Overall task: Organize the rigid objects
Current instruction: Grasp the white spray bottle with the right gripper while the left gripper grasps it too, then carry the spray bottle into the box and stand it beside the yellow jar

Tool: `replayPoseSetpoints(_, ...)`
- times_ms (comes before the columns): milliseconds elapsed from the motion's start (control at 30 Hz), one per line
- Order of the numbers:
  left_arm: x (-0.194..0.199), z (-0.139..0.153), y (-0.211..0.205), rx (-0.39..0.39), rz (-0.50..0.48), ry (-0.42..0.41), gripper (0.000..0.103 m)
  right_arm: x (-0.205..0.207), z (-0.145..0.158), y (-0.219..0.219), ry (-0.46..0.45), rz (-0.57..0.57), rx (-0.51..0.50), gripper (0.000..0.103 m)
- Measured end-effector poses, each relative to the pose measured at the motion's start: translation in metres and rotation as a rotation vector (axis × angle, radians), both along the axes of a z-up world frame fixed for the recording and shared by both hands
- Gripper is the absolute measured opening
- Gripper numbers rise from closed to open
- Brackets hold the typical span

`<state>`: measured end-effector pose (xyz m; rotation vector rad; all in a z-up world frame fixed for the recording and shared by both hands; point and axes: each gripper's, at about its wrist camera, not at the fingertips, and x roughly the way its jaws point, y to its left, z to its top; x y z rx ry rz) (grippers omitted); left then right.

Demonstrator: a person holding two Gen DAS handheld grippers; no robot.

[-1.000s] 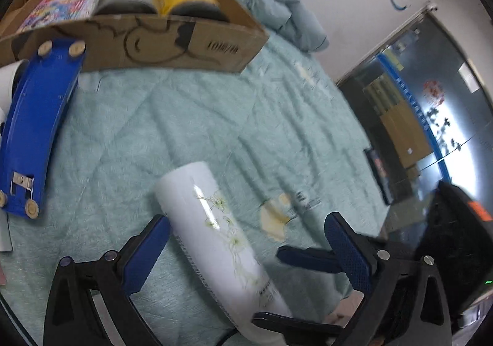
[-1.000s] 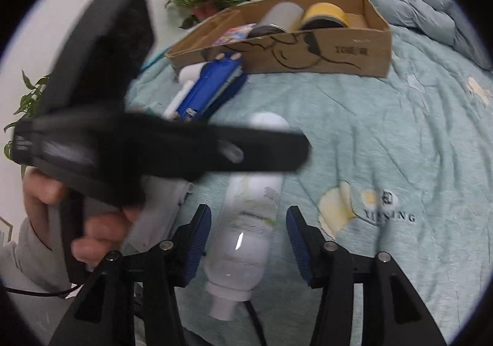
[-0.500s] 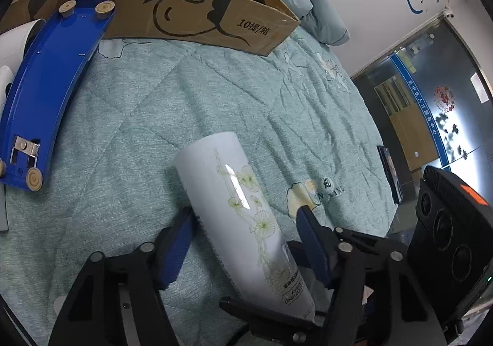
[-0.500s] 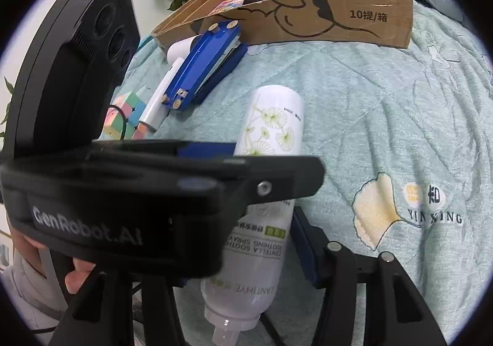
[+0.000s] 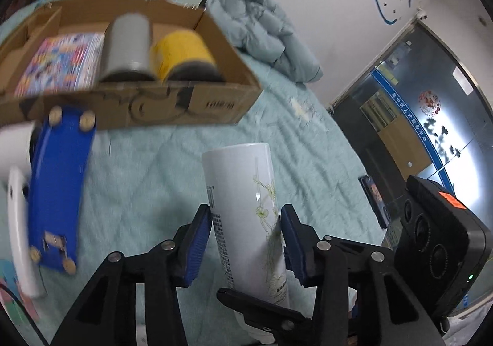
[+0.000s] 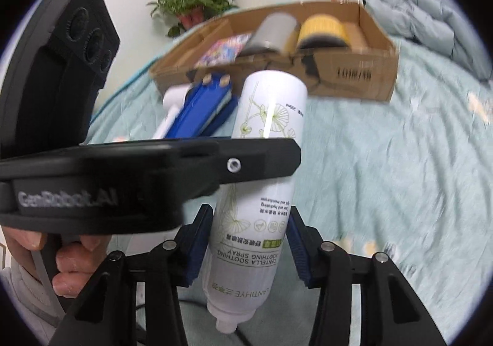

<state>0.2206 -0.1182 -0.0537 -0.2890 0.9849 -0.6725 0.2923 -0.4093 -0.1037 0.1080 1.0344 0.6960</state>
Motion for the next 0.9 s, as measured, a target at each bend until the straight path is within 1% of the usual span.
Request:
replayPoseSetpoints(133,0.019,0.029,-0.005,0.012,-0.007,-0.073,0.042,0.021,0.017,0.003,-0.069,0.0,-0.02,0.047)
replayPoseSetpoints(233,0.034,0.049,-0.004,0.01,0.006,-0.114,0.042,0.044,0.029,0.005,-0.102,0.0,0.016,0.047)
replayPoseSetpoints(433,0.067,0.094,-0.007,0.031,0.015,-0.216,0.042,0.079,0.057,0.005,-0.181,-0.002,0.039,0.047)
replayPoseSetpoints(633,0.113,0.133,-0.012,0.028,0.015,-0.261,0.042,0.119,0.08,0.011,-0.253,0.0,0.016,0.047)
replayPoseSetpoints(700,0.129,0.142,-0.016,0.032,0.015,-0.271,0.042,0.136,0.085,0.01,-0.257,0.001,0.012,0.047)
replayPoseSetpoints(800,0.153,0.15,-0.025,0.037,0.011,-0.278,0.042,0.154,0.086,0.009,-0.264,-0.001,-0.007,0.047)
replayPoseSetpoints(900,0.178,0.153,-0.035,0.042,0.01,-0.271,0.042,0.173,0.083,0.006,-0.256,0.001,-0.019,0.047)
